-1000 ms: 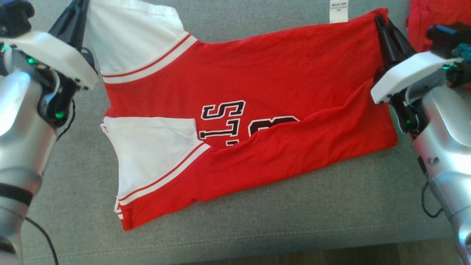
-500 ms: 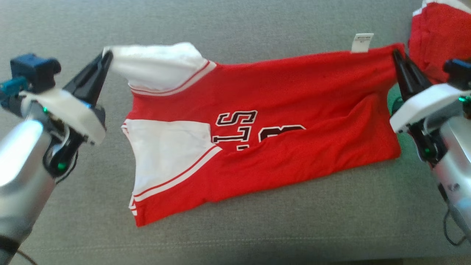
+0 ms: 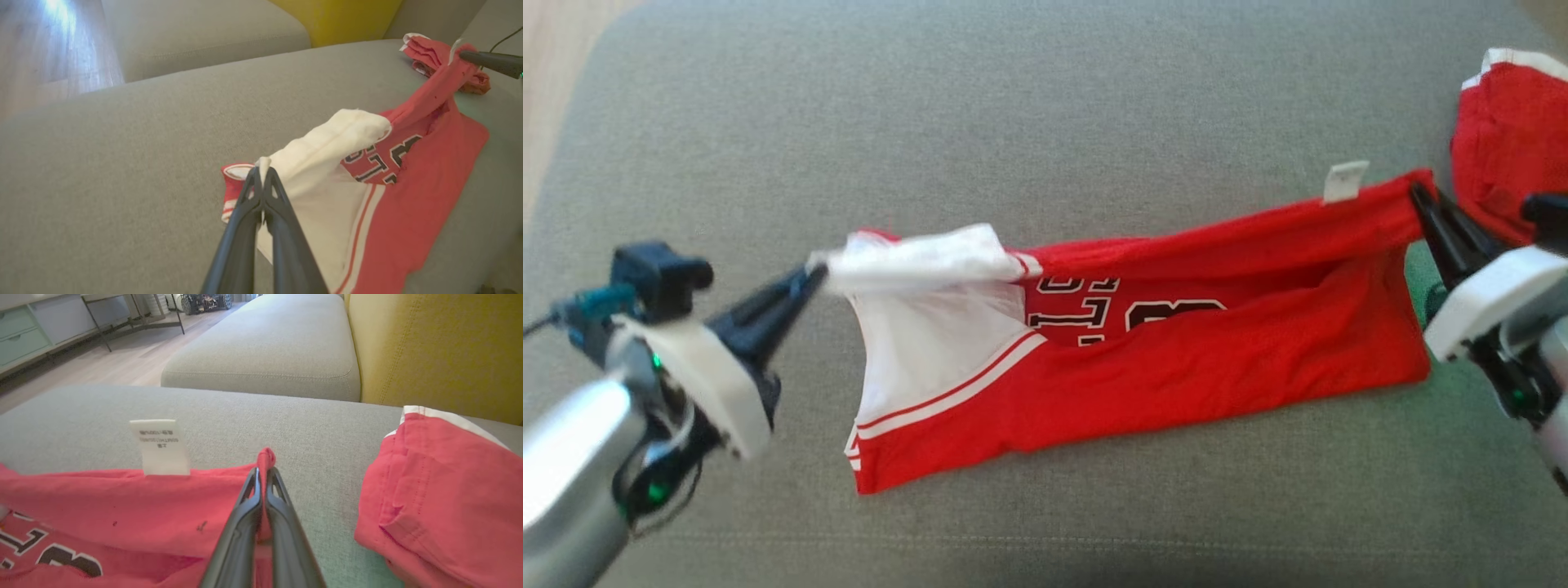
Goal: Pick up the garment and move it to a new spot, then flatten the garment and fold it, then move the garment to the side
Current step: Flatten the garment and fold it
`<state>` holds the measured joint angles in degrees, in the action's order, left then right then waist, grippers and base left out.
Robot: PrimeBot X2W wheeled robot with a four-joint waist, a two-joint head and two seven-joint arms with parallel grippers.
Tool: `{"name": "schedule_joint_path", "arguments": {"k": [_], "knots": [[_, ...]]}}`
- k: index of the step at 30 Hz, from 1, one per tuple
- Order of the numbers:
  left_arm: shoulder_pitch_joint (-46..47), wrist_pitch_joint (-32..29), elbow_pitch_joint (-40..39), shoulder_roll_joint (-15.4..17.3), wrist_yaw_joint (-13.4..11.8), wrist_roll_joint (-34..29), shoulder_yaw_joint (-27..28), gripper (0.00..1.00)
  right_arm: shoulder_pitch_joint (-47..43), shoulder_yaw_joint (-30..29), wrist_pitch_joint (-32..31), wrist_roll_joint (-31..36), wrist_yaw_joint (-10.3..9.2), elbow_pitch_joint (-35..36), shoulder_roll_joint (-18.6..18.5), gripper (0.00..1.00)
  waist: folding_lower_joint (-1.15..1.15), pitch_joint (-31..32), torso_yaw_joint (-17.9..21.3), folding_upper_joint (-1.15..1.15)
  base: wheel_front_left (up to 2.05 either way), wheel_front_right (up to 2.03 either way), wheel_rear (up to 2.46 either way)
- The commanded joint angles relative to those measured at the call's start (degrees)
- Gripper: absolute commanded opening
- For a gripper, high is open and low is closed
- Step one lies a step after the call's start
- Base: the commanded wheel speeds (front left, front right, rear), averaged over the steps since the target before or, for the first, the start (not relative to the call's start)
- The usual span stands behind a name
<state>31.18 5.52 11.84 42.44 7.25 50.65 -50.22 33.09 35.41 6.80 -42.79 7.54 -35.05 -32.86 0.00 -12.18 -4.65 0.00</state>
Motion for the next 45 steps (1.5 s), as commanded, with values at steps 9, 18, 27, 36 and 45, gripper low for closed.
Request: {"name": "schedule_joint_path", "arguments": {"k": [9, 18, 27, 36, 45], "knots": [[-3.33, -5.58, -9.07, 7.07, 0.06, 4.52, -1.11, 0.00, -3.43, 4.92, -2.60, -2.73, -0.05, 5.38, -8.02, 0.00, 0.00, 1.80, -1.09, 0.00, 0.00, 0.00, 0.00], [-6.23, -9.41, -11.94, 7.90, 0.15, 7.94, -4.21, 0.49, -7.44, 8.34, -13.33, -13.61, -0.05, 11.04, -13.67, 1.00, 0.00, 3.43, -0.67, 0.00, 0.00, 0.00, 0.00], [-7.03, -7.26, -11.94, 8.19, -1.06, 8.35, -3.29, 1.00, -7.61, 4.74, -11.37, -13.75, -0.05, 12.15, -16.37, 1.00, 0.00, 4.72, 0.07, 0.00, 0.00, 0.00, 0.00], [-6.46, 3.80, -10.41, 5.61, -6.77, 8.73, 3.42, 1.00, -8.77, -4.85, -2.85, -7.51, -0.05, 10.25, -7.78, 1.00, 0.00, 7.54, -0.37, 0.00, 0.00, 0.00, 0.00], [-7.83, 9.34, -8.46, -1.64, -13.59, 9.00, 13.39, 1.00, -12.63, -14.78, 2.12, -0.84, -0.05, 11.43, 2.33, 1.00, 0.00, 9.23, -0.65, 0.00, 0.00, 0.00, 0.00]]}}
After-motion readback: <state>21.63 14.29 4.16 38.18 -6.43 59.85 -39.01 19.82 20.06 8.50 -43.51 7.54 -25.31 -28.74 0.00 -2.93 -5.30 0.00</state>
